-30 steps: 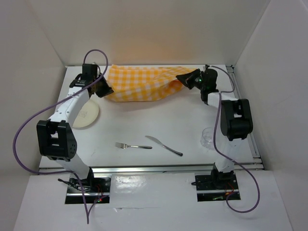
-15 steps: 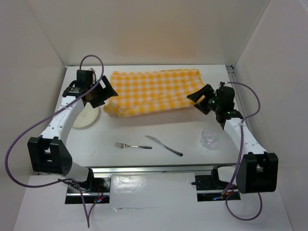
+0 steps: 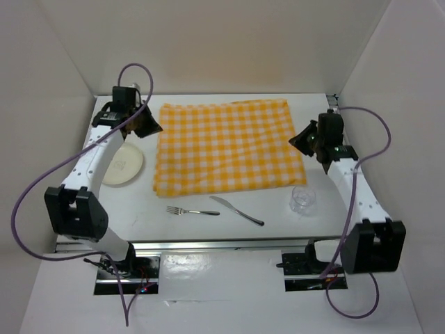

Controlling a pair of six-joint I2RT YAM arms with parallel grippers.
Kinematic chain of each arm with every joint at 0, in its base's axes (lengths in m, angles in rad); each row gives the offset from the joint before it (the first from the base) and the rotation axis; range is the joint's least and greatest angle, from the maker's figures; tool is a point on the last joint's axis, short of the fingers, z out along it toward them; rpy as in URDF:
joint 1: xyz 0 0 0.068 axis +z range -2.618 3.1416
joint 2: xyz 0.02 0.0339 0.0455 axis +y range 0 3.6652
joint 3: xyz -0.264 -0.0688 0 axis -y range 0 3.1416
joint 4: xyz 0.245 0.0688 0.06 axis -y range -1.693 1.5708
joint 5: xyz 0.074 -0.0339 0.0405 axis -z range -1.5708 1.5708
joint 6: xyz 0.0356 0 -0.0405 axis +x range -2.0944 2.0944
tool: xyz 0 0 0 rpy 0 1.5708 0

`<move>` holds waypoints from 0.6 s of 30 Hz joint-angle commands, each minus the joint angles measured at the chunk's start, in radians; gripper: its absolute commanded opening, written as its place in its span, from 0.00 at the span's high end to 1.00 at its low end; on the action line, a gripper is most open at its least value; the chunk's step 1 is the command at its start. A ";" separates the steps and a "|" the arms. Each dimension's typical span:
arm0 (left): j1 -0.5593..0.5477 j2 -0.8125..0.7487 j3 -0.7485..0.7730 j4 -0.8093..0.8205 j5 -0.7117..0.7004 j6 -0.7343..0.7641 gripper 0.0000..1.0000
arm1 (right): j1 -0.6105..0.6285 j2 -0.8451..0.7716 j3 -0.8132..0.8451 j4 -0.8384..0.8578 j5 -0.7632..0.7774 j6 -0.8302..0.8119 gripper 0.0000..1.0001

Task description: Set the dinner table for one person

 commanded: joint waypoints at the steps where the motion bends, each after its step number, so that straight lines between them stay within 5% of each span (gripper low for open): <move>1: -0.053 0.137 0.002 -0.042 0.080 0.032 1.00 | 0.014 0.266 0.174 -0.026 -0.011 -0.135 0.99; 6: -0.076 0.226 -0.129 0.005 0.080 -0.029 1.00 | 0.051 0.584 0.394 -0.166 -0.010 -0.203 1.00; 18: -0.094 0.457 -0.087 -0.024 -0.141 -0.074 1.00 | 0.100 0.747 0.253 -0.079 -0.014 -0.163 1.00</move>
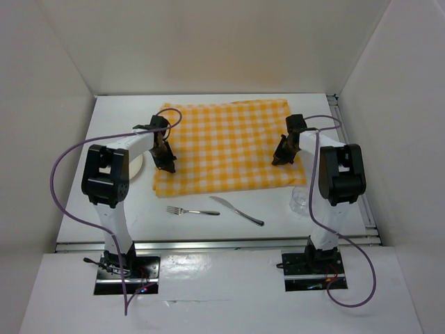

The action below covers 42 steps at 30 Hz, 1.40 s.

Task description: Set the dinner table for one person

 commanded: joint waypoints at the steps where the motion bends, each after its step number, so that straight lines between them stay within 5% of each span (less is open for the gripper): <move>1: -0.004 0.050 0.056 -0.023 -0.118 -0.028 1.00 | 0.032 0.026 -0.044 0.015 0.007 0.013 1.00; 11: 0.047 0.108 0.150 -0.080 -0.178 -0.038 1.00 | 0.173 0.005 -0.172 0.037 0.042 0.046 1.00; 22: 0.082 -0.033 -0.063 -0.028 -0.167 -0.048 1.00 | 0.207 -0.093 -0.288 0.028 0.097 0.067 1.00; 35: 0.082 -0.162 -0.074 -0.028 -0.173 -0.017 1.00 | 0.207 -0.199 -0.290 -0.009 0.153 0.067 1.00; 42: 0.062 -0.239 0.067 -0.087 -0.173 0.014 0.60 | 0.251 -0.252 -0.103 -0.060 0.153 0.035 0.80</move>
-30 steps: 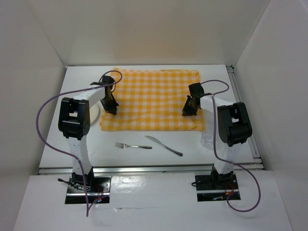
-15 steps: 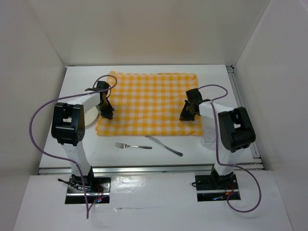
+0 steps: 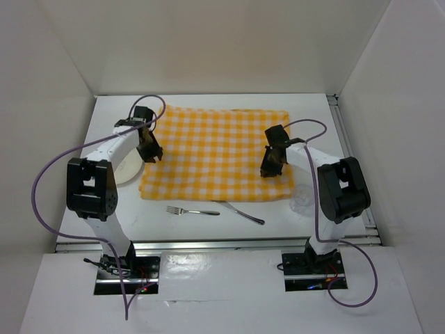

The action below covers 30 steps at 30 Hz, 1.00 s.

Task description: Set the dinner table for one person

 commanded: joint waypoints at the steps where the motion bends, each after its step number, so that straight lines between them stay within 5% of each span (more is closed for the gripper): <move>1: -0.008 -0.085 0.114 -0.040 -0.015 0.035 0.57 | 0.031 -0.062 0.138 -0.064 0.017 -0.032 0.69; 3: -0.008 -0.111 0.145 -0.049 -0.015 0.035 0.40 | 0.043 -0.062 0.177 -0.064 0.006 -0.041 0.54; 10: 0.137 -0.154 0.133 -0.060 -0.045 0.046 0.29 | 0.089 -0.071 0.264 -0.064 -0.014 -0.082 0.24; 21: 0.474 -0.282 -0.160 0.002 0.015 -0.126 0.27 | 0.100 -0.071 0.226 -0.035 -0.051 -0.101 0.21; 30: 0.565 -0.191 -0.237 0.034 0.069 -0.168 0.29 | 0.100 -0.052 0.226 -0.026 -0.069 -0.101 0.20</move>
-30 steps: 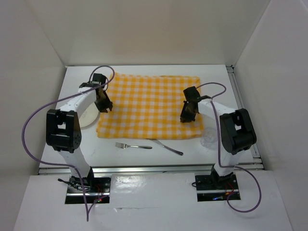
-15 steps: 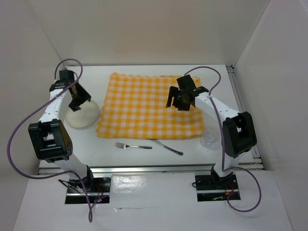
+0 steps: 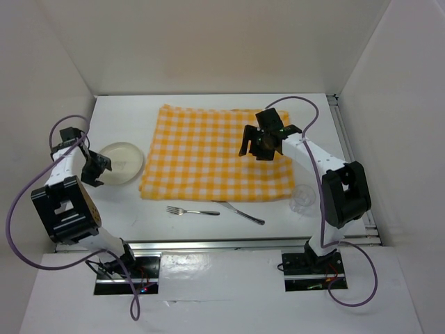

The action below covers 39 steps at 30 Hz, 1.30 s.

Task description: Set the dinner table for one person

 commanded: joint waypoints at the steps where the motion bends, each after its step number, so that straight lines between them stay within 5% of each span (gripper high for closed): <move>1: 0.005 0.046 -0.035 0.047 0.035 -0.033 0.29 | 0.005 -0.016 -0.006 0.016 -0.016 -0.017 0.20; 13: 0.005 0.149 -0.082 0.124 0.042 -0.089 0.48 | 0.005 -0.025 -0.006 0.005 0.004 -0.035 0.20; 20: 0.005 0.178 -0.104 0.173 0.055 -0.089 0.68 | 0.005 -0.025 -0.006 -0.013 0.013 -0.035 0.20; 24: 0.005 0.178 -0.085 0.173 0.084 -0.066 1.00 | 0.005 -0.025 0.003 -0.022 0.013 -0.035 0.20; 30: -0.047 -0.003 -0.021 0.192 0.132 -0.008 1.00 | 0.005 -0.025 0.025 -0.022 0.013 -0.035 0.20; 39: -0.364 -0.053 0.211 0.259 0.215 0.203 1.00 | -0.006 -0.045 0.034 -0.062 0.062 -0.044 0.20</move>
